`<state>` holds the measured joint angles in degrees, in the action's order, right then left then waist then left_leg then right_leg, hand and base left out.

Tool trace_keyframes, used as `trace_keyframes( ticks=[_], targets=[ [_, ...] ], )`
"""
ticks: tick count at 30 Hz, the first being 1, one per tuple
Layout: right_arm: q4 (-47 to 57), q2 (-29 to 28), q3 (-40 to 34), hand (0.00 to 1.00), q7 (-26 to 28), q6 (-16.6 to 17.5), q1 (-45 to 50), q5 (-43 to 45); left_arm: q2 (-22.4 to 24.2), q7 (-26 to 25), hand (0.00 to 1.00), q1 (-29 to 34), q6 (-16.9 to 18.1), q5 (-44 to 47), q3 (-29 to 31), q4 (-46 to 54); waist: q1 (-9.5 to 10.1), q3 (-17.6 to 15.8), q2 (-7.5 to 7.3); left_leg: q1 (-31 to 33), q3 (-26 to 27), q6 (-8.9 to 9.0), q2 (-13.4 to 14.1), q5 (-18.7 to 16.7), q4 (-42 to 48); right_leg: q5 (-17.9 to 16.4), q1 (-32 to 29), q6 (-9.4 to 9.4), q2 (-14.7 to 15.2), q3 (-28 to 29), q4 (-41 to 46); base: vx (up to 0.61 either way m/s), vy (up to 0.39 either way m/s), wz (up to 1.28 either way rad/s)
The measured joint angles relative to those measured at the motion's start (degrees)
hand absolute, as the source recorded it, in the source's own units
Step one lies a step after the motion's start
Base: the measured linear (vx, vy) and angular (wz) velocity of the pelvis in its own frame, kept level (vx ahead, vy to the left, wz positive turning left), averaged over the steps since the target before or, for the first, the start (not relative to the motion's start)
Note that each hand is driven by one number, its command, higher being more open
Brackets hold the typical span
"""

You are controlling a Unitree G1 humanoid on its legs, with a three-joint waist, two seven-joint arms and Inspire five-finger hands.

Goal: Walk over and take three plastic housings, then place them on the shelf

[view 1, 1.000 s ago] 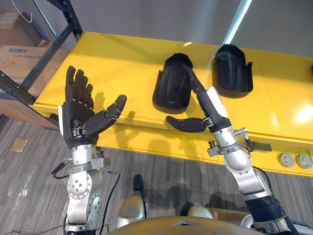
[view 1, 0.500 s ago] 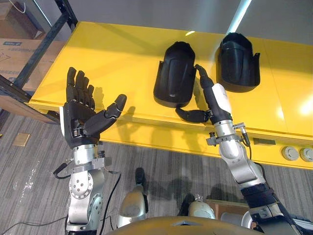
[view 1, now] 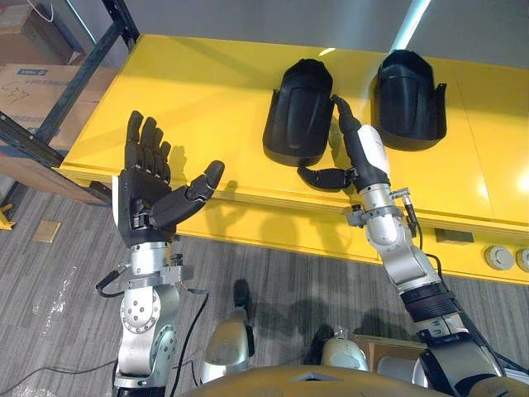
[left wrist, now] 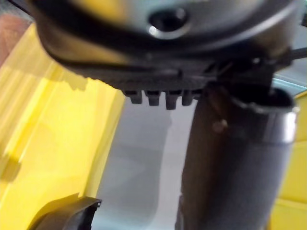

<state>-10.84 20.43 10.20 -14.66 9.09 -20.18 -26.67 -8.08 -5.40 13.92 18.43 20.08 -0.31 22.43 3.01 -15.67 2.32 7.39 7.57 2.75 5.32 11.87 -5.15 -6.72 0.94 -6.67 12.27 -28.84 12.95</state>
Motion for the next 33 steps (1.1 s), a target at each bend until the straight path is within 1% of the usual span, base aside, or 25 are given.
trace_keyframes(
  ticks=[3,11,14,17,19,23,26,30,33],
  targets=[
    [-1.08,0.16,0.46,1.00,0.00,-0.24,-1.60,-0.01,-0.92,0.25,1.00,-0.02,-0.02,0.01,0.00,0.00,0.02,0.00,0.00,0.12,-0.04,-0.28,0.01,0.28,0.00,0.06,0.00,-0.10,0.00,-0.20,0.05,0.00,-0.016,0.03],
    [-5.34,0.81,1.31,1.00,0.00,-0.29,-5.77,0.06,-0.98,0.66,1.00,-0.42,-0.13,0.08,-0.27,-0.13,0.08,-0.04,0.07,0.09,-0.29,-0.23,-0.07,0.98,0.00,-0.06,0.00,0.06,0.19,-0.51,0.57,0.01,-0.040,0.02],
    [-7.40,2.29,2.25,1.00,-0.03,-0.07,-8.08,0.02,-0.98,0.69,1.00,-0.80,-0.13,0.07,-1.25,-0.82,0.18,-0.25,0.46,0.00,-0.48,0.09,-0.17,0.89,0.00,-0.20,0.00,0.06,0.42,-0.63,1.14,-0.02,-0.017,0.02],
    [-9.10,2.66,2.24,1.00,-0.14,-0.10,-9.80,0.01,-0.98,0.61,1.00,-0.82,-0.47,0.10,-1.56,-1.91,0.19,-0.63,1.15,0.01,-0.34,-0.24,-0.18,0.68,0.00,-0.14,0.00,-0.03,0.53,-0.71,1.37,-0.05,-0.018,0.02],
    [-9.53,3.04,2.26,1.00,-0.14,-0.11,-10.26,-0.02,-0.98,0.66,1.00,-0.90,-0.85,0.11,-1.76,-1.90,0.22,-0.65,1.18,0.02,0.05,-0.24,-0.10,0.68,0.00,-0.13,0.00,-0.05,0.56,-0.77,1.45,-0.02,-0.010,0.01],
    [-10.68,4.86,2.89,1.00,-0.14,-0.10,-11.88,-0.05,-1.01,0.72,1.00,-0.89,-0.89,0.26,-2.08,-1.91,1.08,-0.66,1.20,0.05,0.07,-0.34,-0.18,0.79,0.00,-0.11,-0.02,-0.07,0.71,-0.86,1.58,0.00,-0.024,0.01],
    [-13.64,5.17,3.05,1.00,-0.14,-0.28,-14.56,-0.04,-1.06,0.85,1.00,-1.08,-0.89,0.40,-2.18,-1.91,1.28,-0.69,1.25,0.09,0.05,-0.14,-0.34,1.00,0.00,-0.19,-0.12,-0.15,0.95,-0.90,1.83,0.01,-0.036,0.02],
    [-14.46,6.69,3.34,1.00,-0.19,-0.93,-16.45,-0.04,-1.57,0.71,1.00,-1.24,-0.90,1.47,-2.96,-1.90,1.54,-1.10,1.56,0.13,-0.01,-0.05,-0.77,1.12,0.00,-0.29,-0.10,-0.35,1.53,-1.08,2.07,0.01,-0.018,0.03],
    [-15.75,6.84,3.34,1.00,-1.37,-0.93,-17.78,-0.02,-1.79,0.60,1.00,-2.50,-1.17,2.26,-3.42,-2.16,1.54,-1.76,1.70,0.17,-0.01,-0.18,-0.86,1.24,0.00,-0.23,-0.11,-0.44,1.64,-1.11,2.10,0.00,-0.022,0.01]
  ],
)
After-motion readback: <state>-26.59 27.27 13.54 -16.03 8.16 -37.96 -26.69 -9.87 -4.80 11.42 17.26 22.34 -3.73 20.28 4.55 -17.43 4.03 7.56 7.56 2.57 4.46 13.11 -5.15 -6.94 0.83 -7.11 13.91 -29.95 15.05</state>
